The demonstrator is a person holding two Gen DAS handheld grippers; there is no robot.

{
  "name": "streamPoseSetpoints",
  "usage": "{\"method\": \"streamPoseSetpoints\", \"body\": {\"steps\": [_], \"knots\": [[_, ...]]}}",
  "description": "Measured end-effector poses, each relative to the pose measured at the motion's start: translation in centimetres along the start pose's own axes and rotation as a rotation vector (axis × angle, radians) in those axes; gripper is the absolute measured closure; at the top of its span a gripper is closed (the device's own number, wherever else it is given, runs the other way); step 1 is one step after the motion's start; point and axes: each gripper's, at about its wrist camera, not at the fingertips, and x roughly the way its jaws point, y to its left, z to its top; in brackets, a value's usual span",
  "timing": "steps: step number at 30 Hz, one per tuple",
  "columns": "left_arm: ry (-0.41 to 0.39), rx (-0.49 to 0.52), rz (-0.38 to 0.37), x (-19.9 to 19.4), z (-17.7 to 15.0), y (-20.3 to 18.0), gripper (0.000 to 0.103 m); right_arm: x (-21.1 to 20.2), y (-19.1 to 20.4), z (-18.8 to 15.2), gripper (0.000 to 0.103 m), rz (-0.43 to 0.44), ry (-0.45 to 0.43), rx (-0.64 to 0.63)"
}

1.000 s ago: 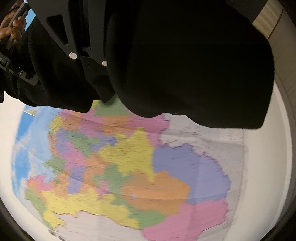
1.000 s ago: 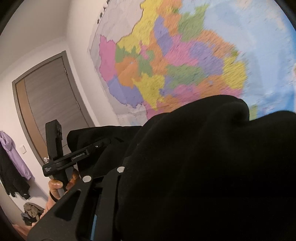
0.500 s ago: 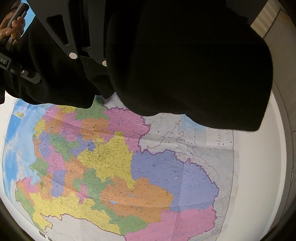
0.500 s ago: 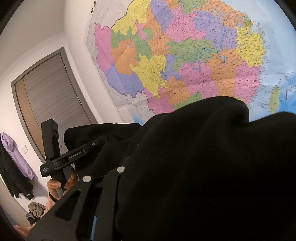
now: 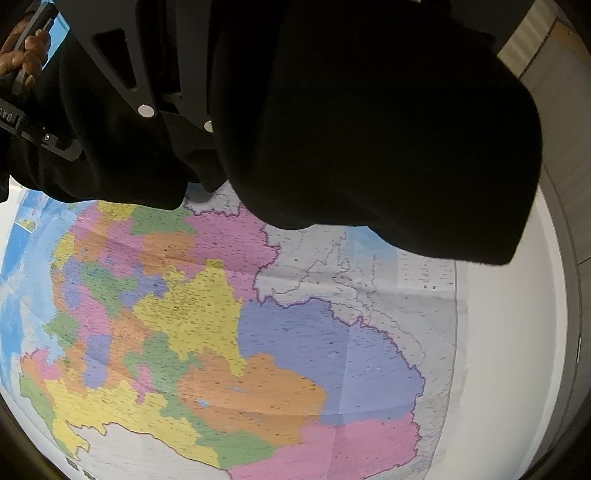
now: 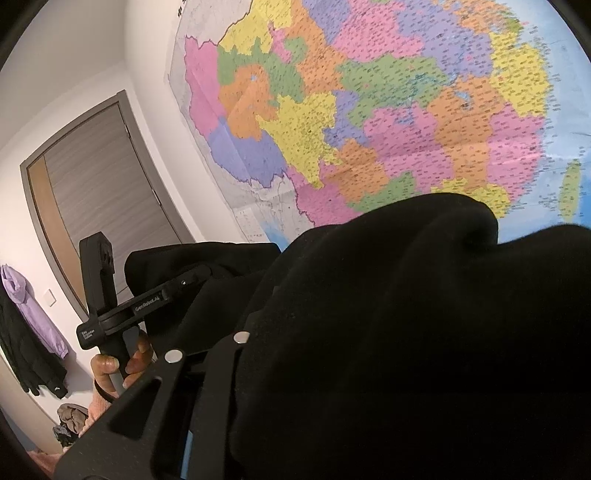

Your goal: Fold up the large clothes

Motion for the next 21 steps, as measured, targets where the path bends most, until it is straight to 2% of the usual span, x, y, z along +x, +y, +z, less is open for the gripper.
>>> {"method": "streamPoseSetpoints", "body": {"steps": [8, 14, 17, 19, 21], "knots": [[-0.003, -0.028, 0.036, 1.1, 0.4, 2.0, 0.069, 2.1, 0.4, 0.2, 0.086, 0.002, -0.002, -0.01], [-0.018, -0.025, 0.118, 3.5, 0.4, 4.8, 0.069, 4.8, 1.2, -0.9, 0.086, -0.003, -0.016, -0.069], [0.045, -0.093, 0.151, 6.5, -1.2, 7.8, 0.069, 7.9, 0.2, -3.3, 0.086, 0.001, 0.075, -0.049], [0.137, -0.117, 0.184, 9.7, -3.8, 9.8, 0.069, 10.2, -1.0, -6.3, 0.085, -0.005, 0.176, -0.021], [0.235, -0.15, 0.221, 12.4, -6.5, 11.2, 0.069, 11.2, -1.9, -8.3, 0.079, -0.01, 0.237, 0.003]]}}
